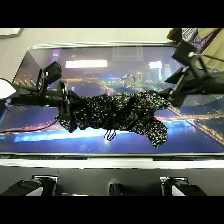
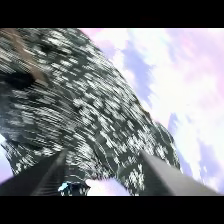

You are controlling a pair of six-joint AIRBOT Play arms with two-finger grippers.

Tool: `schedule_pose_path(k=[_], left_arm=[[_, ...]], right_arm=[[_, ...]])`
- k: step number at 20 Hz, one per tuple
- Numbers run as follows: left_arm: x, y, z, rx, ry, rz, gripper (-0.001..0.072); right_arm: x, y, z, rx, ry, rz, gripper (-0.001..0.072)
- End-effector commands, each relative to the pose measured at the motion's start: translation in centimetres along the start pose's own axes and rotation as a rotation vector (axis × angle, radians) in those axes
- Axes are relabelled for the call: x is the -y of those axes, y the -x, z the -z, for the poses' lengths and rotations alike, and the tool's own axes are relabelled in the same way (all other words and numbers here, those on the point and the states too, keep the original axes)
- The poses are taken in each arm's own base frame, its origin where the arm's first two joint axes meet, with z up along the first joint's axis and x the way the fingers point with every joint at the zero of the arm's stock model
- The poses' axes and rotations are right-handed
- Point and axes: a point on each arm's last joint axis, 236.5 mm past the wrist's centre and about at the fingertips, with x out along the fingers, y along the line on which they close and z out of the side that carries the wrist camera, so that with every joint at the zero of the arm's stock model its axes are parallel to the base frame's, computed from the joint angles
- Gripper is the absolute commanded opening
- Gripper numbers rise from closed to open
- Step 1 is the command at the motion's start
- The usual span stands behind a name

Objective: Fold the clothes and pants, and hang the long-sleeved shirts on hangers.

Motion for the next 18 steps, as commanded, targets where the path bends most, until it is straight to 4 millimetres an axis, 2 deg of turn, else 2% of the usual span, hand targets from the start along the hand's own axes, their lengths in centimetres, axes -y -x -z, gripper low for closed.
schedule_pose_path(k=[1,6,11,15,16,18], left_arm=[[1.0,0.8,-1.1,0.016,-0.046,-0.006,0.0019],[1.1,1.0,-1.4,0.02,-0.052,-0.01,0.0018],[1.2,1.0,-1.4,0.02,-0.052,-0.01,0.0019],[1.2,1.0,-1.4,0.02,-0.052,-0.01,0.0019],[1.2,1.0,-1.4,0.02,-0.052,-0.01,0.0019],[1.2,1.0,-1.4,0.02,-0.052,-0.01,0.0019]], right_arm=[[1.4,0.2,2.4,-0.013,-0.089,0.003,0.0564],[-1.0,-4.7,5.1,-0.029,-0.114,-0.184,0.0563],[-3.1,-7.6,5.8,0.0,-0.09,-0.331,0.0554],[-5.3,-10.0,5.2,0.0,-0.066,-0.422,0.0534],[-5.8,-10.6,5.3,-0.009,-0.059,-0.442,0.0478],[-6.5,-11.5,5.5,-0.021,-0.061,-0.473,0.0297]])
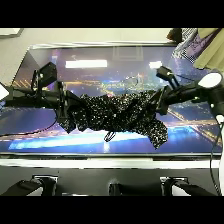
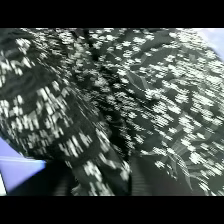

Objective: Fold the clothes and pants, and hang the long-sleeved shirts on hangers.

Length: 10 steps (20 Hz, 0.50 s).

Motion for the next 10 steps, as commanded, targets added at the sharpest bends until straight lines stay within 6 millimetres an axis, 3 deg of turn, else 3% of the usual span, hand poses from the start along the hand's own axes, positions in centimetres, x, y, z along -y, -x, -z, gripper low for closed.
schedule_pose_path(k=[1,2,3,6,7,8,10], left_arm=[[0.0,0.0,-0.1,0.002,-0.001,0.0,0.0019],[0.0,0.0,-0.1,0.002,-0.001,0.0,0.0019],[0.0,0.0,-0.1,0.002,0.0,0.0,0.002],[0.0,-0.1,0.0,0.001,0.001,-0.001,0.0051],[-0.2,-0.1,0.0,0.002,0.003,-0.006,0.0152],[-0.7,-0.1,-0.2,0.009,0.024,-0.028,0.0301],[-3.1,0.1,-0.8,0.046,0.129,-0.125,0.034]], right_arm=[[-1.0,-1.8,0.1,-0.009,0.004,-0.077,0.022],[-1.7,-1.7,0.2,-0.014,0.006,-0.102,0.0077],[-2.6,-1.2,0.2,-0.02,0.017,-0.125,0.0017],[-3.7,0.8,-1.2,-0.003,0.061,-0.082,0.0015],[-4.1,1.7,-1.7,0.001,0.066,-0.055,0.0014],[-4.5,2.7,-2.1,0.001,0.057,-0.025,0.0013],[-5.0,4.4,-2.6,-0.006,0.008,0.038,0.0012]])
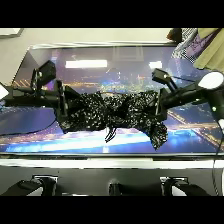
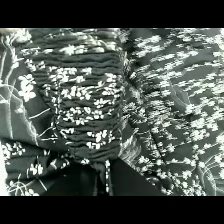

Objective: Fold the clothes and pants, and hang the long-sleeved shirts on hangers.

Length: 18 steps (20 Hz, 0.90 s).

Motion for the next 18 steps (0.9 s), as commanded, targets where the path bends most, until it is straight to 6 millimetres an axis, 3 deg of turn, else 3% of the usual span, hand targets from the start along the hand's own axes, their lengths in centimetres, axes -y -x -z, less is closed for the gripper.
schedule_pose_path(k=[1,2,3,7,9,12,16,18], left_arm=[[-3.5,0.4,-1.0,0.056,0.148,-0.145,0.0371],[-5.3,0.8,-1.6,0.095,0.222,-0.212,0.055],[-7.1,1.4,-2.1,0.142,0.295,-0.282,0.0617],[-13.7,5.5,-4.2,0.362,0.515,-0.538,0.0617],[-15.5,7.6,-4.7,0.478,0.665,-0.598,0.0616],[-15.6,8.2,-4.8,0.521,0.768,-0.584,0.0615],[-13.6,6.6,-4.5,0.454,0.776,-0.503,0.0615],[-12.7,5.9,-4.1,0.419,0.78,-0.467,0.0615]], right_arm=[[-1.3,2.8,-0.7,-0.016,-0.078,0.095,0.0012],[-1.7,3.7,-1.0,-0.014,-0.117,0.125,0.0012],[-2.2,4.5,-1.3,-0.008,-0.139,0.15,0.0012],[-3.2,8.1,-1.6,-0.001,-0.22,0.312,0.0012],[-2.6,11.2,-1.0,-0.001,-0.275,0.484,0.0012],[-2.0,17.5,-0.5,0.063,-0.356,0.788,0.0013],[-2.3,26.2,0.4,0.216,-0.494,1.148,0.0014],[-3.1,29.3,1.3,0.222,-0.489,1.275,0.0014]])
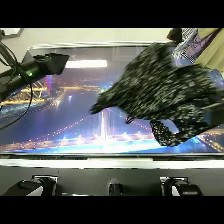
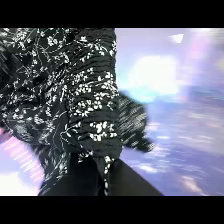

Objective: Fold the clothes and pants, and hang the long-sleeved shirts on hangers.

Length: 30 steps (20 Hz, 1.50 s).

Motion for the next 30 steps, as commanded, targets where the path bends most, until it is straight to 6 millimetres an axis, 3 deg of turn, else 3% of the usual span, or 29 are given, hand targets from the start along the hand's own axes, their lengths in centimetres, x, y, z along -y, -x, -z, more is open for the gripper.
schedule_pose_path(k=[1,4,9,12,20,24,30], left_arm=[[0.9,0.1,1.7,-0.072,0.029,0.033,0.0615],[1.2,0.2,2.4,-0.105,0.029,0.047,0.0614],[1.2,0.2,2.5,-0.106,0.029,0.048,0.0613],[1.2,0.2,2.5,-0.106,0.029,0.047,0.0612],[1.0,0.0,2.7,-0.111,0.032,0.045,0.0613],[1.0,0.0,2.7,-0.112,0.032,0.045,0.0612],[1.0,0.0,2.7,-0.112,0.032,0.045,0.0612]], right_arm=[[6.0,4.7,-0.6,0.098,-0.071,0.285,0.0014],[9.0,7.1,-0.2,0.12,-0.099,0.429,0.0013],[17.5,11.6,2.1,0.201,-0.523,0.859,0.0012],[20.2,11.8,2.5,0.195,-0.575,1.031,0.0012],[27.1,11.7,-6.0,0.326,-0.516,1.285,0.0012],[31.4,16.0,-7.5,0.436,-0.538,1.394,0.0012],[35.2,21.0,-3.4,0.409,-0.579,1.562,0.0012]])
